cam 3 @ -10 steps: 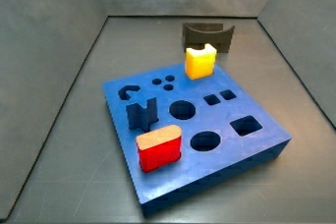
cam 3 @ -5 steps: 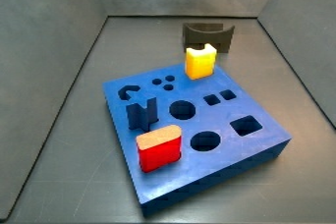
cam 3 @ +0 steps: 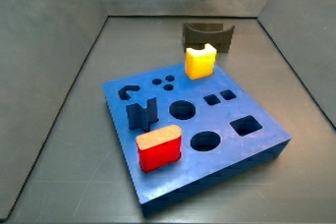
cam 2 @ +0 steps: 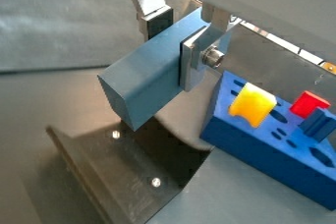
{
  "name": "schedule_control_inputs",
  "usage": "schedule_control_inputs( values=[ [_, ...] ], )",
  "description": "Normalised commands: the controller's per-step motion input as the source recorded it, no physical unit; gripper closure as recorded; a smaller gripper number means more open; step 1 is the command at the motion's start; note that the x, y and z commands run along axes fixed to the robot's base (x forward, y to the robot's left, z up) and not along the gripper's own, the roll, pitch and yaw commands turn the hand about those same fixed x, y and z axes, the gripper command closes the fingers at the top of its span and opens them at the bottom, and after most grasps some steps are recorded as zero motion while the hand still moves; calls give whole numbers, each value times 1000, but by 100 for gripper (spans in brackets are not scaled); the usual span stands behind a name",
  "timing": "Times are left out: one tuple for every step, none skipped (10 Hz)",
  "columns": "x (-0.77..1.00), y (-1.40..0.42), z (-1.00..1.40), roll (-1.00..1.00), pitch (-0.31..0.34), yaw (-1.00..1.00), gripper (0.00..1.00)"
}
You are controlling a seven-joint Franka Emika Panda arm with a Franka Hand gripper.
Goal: Pick up the rectangle object. Place the rectangle object on the fixture. Regrasp the rectangle object. Move to above the board. Insert the rectangle object.
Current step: Place the rectangle object on the fixture.
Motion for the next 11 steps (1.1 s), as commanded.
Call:
schedule_control_inputs(
  values=[
    [158,98,-1000,-1000,76,-114,100],
    [166,108,-1000,-1000,82,-120,100],
    [178,116,-1000,-1000,91,-131,100],
    [189,120,-1000,-1000,101,-140,100],
    [194,125,-1000,-1000,110,-147,100],
    [168,111,-814,-1000,122,-170,100],
    [151,103,-699,-1000,126,-186,100],
    [124,109,-494,-1000,136,-220,100],
    [95,152,-441,-800,85,-156,100],
    [84,170,-416,-604,18,-154,100],
    [85,166,-411,-463,19,-143,100]
  ],
)
